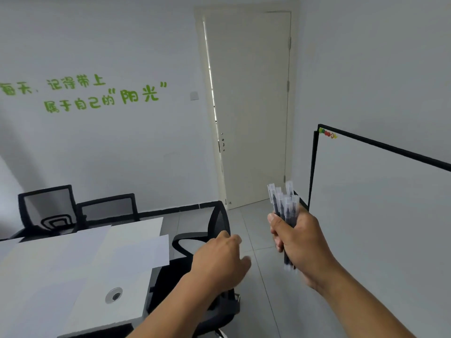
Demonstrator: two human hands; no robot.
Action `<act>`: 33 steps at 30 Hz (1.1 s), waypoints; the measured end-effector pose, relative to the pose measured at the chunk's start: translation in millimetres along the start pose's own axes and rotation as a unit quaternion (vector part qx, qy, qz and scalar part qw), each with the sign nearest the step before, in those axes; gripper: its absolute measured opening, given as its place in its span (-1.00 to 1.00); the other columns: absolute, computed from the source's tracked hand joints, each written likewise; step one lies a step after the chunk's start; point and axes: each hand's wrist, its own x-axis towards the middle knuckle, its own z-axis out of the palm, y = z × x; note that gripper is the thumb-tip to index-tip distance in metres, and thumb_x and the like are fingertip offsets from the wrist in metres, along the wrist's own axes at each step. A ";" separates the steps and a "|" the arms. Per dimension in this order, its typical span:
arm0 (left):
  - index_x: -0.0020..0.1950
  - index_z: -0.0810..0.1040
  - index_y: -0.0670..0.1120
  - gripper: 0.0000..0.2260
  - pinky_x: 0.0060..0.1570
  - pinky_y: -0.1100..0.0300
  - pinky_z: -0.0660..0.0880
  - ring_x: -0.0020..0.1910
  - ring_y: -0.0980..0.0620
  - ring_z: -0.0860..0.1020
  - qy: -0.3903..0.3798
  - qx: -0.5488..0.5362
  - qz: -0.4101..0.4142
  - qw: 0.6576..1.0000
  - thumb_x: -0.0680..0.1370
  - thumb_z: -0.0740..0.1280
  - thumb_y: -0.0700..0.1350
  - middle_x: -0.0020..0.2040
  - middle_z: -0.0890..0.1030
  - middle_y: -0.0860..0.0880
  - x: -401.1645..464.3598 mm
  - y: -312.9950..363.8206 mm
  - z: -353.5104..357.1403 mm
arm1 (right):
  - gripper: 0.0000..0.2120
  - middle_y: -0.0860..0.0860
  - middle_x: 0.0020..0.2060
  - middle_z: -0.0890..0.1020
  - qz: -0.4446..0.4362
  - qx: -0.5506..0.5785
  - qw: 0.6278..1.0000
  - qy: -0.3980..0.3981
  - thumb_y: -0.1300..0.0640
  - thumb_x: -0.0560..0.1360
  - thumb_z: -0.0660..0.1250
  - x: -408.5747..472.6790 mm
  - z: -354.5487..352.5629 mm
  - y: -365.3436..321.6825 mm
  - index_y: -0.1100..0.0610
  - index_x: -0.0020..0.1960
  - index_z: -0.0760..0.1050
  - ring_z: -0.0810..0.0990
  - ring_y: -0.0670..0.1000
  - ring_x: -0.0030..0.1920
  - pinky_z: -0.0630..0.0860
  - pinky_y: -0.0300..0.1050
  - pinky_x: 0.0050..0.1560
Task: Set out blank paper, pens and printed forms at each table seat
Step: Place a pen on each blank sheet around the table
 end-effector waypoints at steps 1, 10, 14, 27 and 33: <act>0.45 0.51 0.02 -0.56 0.10 -0.02 0.63 0.12 -0.04 0.60 0.003 -0.005 -0.011 1.000 0.68 0.27 0.24 0.33 0.54 0.01 13.1 -0.6 0.2 | -0.87 -0.03 -0.35 0.58 -0.002 0.001 1.000 -0.014 0.12 0.71 0.39 17.4 -0.8 4.1 0.17 0.03 0.53 0.50 0.00 -0.35 0.56 -0.07 -0.27; 0.45 0.52 0.02 -0.57 0.20 -0.08 0.62 0.27 -0.08 0.60 0.002 -0.017 -0.087 0.996 0.68 0.27 0.22 0.39 0.54 0.02 103.0 -26.0 -9.6 | -0.83 0.00 -0.37 0.57 0.003 0.005 0.997 -0.082 0.11 0.69 0.40 138.7 32.4 28.7 0.18 -0.01 0.54 0.50 0.03 -0.35 0.56 -0.08 -0.28; 0.51 0.49 0.04 -0.55 0.21 -0.07 0.61 0.27 -0.10 0.60 0.012 -0.027 -0.115 0.993 0.68 0.26 0.21 0.41 0.52 0.02 153.1 -62.8 -18.2 | -0.85 -0.01 -0.34 0.58 0.004 0.003 0.994 -0.110 0.09 0.69 0.40 193.9 71.1 38.0 0.14 0.01 0.53 0.51 0.02 -0.34 0.57 -0.04 -0.26; 0.50 0.51 0.02 -0.55 0.15 0.02 0.62 0.26 -0.05 0.62 0.077 -0.063 -0.163 0.982 0.68 0.25 0.20 0.43 0.54 0.02 302.9 -196.3 -61.2 | -0.87 -0.01 -0.36 0.58 -0.030 -0.030 0.984 -0.172 0.09 0.71 0.38 368.6 210.1 31.8 0.13 0.03 0.55 0.50 0.02 -0.35 0.57 0.00 -0.23; 0.49 0.51 0.04 -0.54 0.17 0.00 0.64 0.22 -0.06 0.64 0.085 -0.057 -0.245 0.964 0.67 0.24 0.23 0.41 0.54 0.03 317.7 -265.9 -62.6 | -0.84 -0.06 -0.37 0.57 -0.036 -0.017 0.966 -0.257 0.05 0.71 0.38 402.2 283.9 33.2 0.12 0.01 0.53 0.51 -0.02 -0.35 0.56 -0.06 -0.24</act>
